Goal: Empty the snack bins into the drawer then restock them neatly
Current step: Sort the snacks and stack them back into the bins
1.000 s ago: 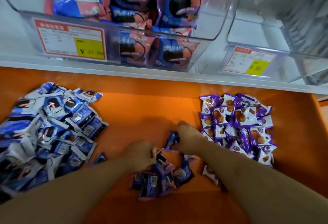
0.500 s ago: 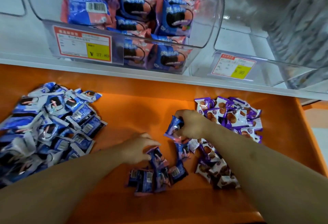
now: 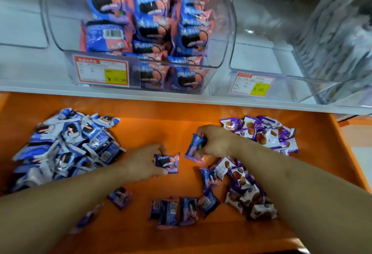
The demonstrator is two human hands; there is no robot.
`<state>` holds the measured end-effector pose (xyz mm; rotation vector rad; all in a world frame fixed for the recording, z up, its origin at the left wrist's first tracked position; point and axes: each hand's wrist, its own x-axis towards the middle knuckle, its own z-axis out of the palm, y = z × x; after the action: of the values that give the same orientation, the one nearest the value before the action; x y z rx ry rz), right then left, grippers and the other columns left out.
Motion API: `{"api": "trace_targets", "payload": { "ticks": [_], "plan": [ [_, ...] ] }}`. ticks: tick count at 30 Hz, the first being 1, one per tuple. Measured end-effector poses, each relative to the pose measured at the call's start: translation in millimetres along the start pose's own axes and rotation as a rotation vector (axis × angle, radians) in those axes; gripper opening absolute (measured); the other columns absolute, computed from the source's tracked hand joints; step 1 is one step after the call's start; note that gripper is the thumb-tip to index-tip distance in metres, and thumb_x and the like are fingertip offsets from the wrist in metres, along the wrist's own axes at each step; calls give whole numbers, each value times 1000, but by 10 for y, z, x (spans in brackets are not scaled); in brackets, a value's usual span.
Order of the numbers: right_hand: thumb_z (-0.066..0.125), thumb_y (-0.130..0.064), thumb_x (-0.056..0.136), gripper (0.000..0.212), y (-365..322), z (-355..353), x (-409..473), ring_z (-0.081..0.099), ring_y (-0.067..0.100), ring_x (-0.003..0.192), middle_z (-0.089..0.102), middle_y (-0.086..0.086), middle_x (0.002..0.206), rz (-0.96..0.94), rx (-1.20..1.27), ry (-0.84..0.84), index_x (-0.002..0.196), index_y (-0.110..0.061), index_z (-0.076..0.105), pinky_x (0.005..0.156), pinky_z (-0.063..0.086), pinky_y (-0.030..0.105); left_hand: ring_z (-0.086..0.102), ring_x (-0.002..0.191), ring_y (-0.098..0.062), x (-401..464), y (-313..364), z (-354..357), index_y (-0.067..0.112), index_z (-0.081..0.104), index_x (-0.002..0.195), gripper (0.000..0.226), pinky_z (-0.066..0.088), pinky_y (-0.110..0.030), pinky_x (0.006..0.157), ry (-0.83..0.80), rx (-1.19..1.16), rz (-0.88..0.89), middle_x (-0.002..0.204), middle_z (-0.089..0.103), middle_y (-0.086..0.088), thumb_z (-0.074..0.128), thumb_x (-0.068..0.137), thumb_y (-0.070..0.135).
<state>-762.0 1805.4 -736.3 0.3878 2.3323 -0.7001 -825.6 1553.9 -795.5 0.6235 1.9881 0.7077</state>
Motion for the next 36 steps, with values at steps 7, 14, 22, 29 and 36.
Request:
{"api": "trace_targets", "payload": {
  "ticks": [7, 14, 22, 29, 36],
  "plan": [
    [85, -27, 86, 34, -898, -584, -961, 73, 26, 83, 75, 5, 95, -215, 106, 100, 114, -20, 67, 76, 61, 45, 76, 78, -20, -1066, 828, -782, 23, 64, 114, 38, 64, -39, 69, 122, -114, 108, 92, 74, -4, 82, 84, 38],
    [77, 4, 84, 55, -1373, -981, -1954, 62, 30, 69, 69, 11, 72, -459, 587, 330, 123, -32, 64, 64, 52, 44, 73, 60, -17, -1830, 1510, -1190, 29, 70, 107, 32, 52, -21, 54, 389, -273, 251, 89, 75, 2, 85, 84, 13],
    [82, -1, 85, 34, -1512, -1223, -1836, 63, 27, 68, 74, 23, 86, -460, 769, 565, 107, -10, 58, 67, 47, 37, 75, 81, -40, -1931, 1708, -1566, 41, 78, 93, 28, 63, -43, 70, 550, -454, 319, 89, 78, -10, 90, 73, 27],
    [72, -6, 91, 35, -1523, -1594, -1541, 65, 6, 68, 70, -3, 87, -357, 283, 786, 102, -37, 61, 63, 53, 26, 74, 64, -16, -1856, 1584, -1867, 41, 71, 105, 26, 61, -36, 68, 684, -246, 260, 83, 77, 8, 84, 85, 30],
    [88, -25, 80, 35, -1442, -1565, -1058, 56, 11, 89, 63, -14, 88, -367, -223, 921, 100, -33, 60, 80, 44, 32, 75, 67, -10, -1840, 1547, -1878, 46, 67, 105, 26, 62, -39, 76, 673, -184, 255, 86, 76, 8, 82, 86, 36]
  ]
}}
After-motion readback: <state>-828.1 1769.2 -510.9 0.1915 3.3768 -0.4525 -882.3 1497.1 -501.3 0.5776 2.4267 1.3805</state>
